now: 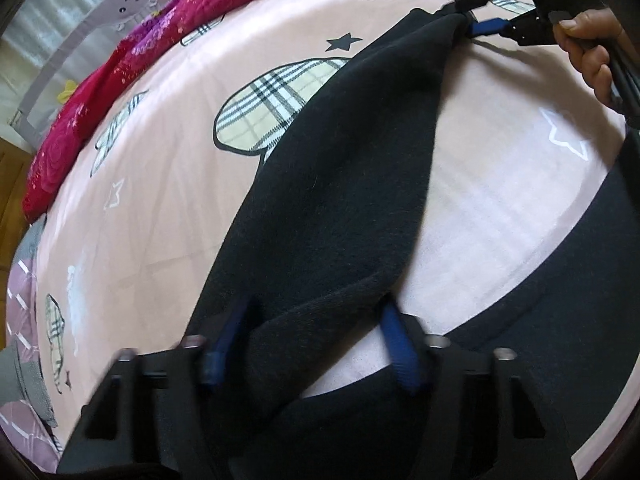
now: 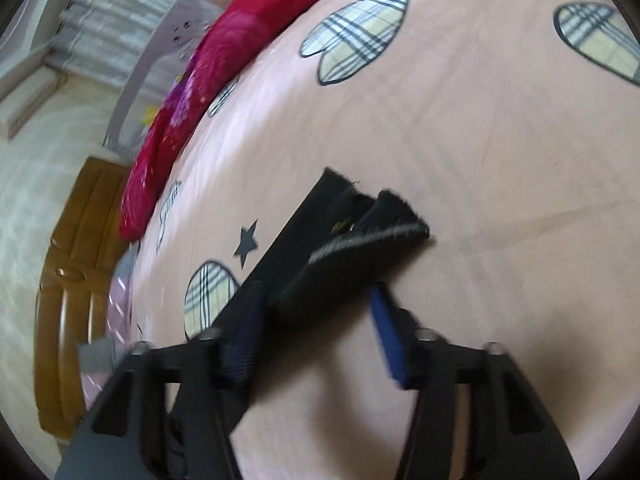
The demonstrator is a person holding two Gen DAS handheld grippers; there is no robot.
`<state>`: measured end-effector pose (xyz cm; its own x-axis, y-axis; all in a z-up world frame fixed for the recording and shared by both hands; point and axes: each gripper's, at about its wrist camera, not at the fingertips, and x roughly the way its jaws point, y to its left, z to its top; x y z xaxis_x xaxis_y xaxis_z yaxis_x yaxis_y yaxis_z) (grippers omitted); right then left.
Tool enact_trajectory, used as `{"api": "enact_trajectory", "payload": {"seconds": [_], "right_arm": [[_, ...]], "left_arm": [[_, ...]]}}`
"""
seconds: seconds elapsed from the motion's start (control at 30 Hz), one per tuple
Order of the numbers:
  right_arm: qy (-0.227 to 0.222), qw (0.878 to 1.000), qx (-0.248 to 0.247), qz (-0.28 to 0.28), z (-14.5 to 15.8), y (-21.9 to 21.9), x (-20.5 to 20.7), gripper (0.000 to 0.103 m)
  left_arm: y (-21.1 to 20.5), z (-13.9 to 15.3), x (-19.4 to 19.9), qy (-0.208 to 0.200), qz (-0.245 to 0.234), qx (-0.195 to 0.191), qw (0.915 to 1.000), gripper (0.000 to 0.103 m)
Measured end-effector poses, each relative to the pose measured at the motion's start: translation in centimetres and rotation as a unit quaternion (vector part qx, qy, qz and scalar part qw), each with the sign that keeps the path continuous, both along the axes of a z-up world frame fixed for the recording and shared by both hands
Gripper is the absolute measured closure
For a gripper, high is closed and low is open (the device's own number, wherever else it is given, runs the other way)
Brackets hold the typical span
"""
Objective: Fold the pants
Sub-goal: 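Grasp the pant-leg cuff with the right tool while the left tool pinches the waistband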
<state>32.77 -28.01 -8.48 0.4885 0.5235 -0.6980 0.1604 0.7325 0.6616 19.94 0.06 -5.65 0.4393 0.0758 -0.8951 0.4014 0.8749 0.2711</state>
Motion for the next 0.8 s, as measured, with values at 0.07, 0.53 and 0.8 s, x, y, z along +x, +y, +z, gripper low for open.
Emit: {"api": "enact_trajectory", "payload": {"seconds": [0.07,0.53,0.8], "right_arm": [[-0.006,1.000,0.000,-0.006,0.1,-0.3,0.0,0.085],[-0.083,0.996,0.036,-0.018,6.8,-2.0,-7.6,0.096],[-0.092,0.995,0.022,-0.041,8.9,-5.0,-15.8,0.096]], "left_arm": [[0.4,-0.1,0.3,0.004,0.009,0.000,1.0000,0.080],[3.7,7.0,-4.3,-0.069,0.055,-0.094,0.9916,0.093],[2.7,7.2,-8.8,-0.082,0.047,-0.110,0.9895,0.093]]}}
